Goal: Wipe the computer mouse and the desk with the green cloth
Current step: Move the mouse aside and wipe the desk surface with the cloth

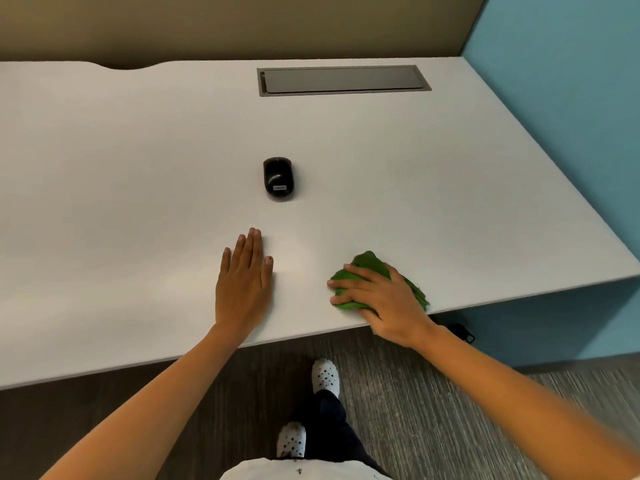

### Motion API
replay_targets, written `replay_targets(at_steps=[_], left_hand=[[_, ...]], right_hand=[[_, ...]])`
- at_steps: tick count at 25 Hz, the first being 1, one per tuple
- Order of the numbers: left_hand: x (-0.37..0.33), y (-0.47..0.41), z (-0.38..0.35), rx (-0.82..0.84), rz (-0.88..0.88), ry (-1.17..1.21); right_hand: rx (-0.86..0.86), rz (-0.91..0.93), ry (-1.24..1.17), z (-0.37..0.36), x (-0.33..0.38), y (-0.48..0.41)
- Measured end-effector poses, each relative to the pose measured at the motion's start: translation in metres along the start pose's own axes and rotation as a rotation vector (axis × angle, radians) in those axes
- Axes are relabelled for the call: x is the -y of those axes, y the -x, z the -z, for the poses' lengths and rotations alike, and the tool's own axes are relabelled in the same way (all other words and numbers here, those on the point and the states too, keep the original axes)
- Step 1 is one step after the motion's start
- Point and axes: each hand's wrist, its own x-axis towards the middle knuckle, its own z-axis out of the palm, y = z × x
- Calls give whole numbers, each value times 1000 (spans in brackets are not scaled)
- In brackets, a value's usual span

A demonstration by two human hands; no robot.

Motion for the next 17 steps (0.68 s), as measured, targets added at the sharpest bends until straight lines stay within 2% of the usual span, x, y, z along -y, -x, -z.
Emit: replay_targets(at_steps=[6,9,13,17], left_hand=[[-1,1,2,5,-14,-3],[0,2,1,-1,-14,-13],[3,-2,0,-19,-27,-8],[13,-23,5,-79,4,60]], right_hand=[[-157,-159,-79,1,3,82],[-265,-264,-251,1,4,105],[-521,-372,-532,15,8,86],[-645,-296,-675,37,8,27]])
